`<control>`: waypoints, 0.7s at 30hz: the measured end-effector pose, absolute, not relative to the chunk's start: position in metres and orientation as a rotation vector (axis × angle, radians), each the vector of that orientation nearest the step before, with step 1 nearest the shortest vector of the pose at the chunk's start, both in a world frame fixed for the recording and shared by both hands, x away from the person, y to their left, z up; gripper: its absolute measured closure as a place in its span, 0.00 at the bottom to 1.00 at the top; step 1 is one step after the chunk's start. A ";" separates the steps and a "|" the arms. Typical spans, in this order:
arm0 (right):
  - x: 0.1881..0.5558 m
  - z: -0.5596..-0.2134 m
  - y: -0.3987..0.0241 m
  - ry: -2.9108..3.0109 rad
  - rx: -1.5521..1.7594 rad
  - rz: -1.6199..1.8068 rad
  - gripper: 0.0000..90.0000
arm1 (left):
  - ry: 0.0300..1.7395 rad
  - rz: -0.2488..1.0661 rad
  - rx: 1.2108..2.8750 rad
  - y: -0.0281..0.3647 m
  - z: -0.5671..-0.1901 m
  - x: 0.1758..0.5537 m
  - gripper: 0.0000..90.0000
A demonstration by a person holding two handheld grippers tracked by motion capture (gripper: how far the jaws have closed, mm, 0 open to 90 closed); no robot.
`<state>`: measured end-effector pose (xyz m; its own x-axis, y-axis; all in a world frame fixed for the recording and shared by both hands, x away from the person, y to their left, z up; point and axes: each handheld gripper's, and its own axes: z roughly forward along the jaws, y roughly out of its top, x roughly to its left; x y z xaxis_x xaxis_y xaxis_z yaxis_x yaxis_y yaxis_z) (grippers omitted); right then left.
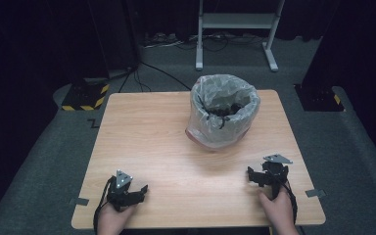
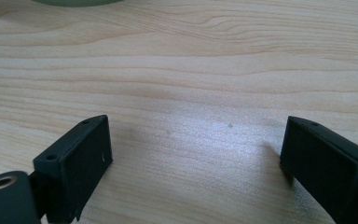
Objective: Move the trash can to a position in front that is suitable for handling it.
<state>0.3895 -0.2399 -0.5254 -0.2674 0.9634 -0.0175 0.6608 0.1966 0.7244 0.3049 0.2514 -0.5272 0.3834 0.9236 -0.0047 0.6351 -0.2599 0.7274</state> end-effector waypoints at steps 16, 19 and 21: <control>0.384 -0.525 -0.239 2.005 1.511 0.847 0.10 | 1.304 0.530 2.047 0.241 -0.529 0.332 0.00; 0.383 -0.525 -0.241 2.016 1.499 0.855 0.10 | 1.312 0.538 2.040 0.240 -0.530 0.331 0.00; 0.382 -0.525 -0.241 2.015 1.500 0.851 0.10 | 1.326 0.551 2.037 0.239 -0.529 0.330 0.01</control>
<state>0.3824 -0.2406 -0.5253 -0.2806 0.9597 -0.0150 0.6582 0.2038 0.7247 0.3301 0.2391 -0.5293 0.4039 0.9148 0.0028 0.6473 -0.2879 0.7058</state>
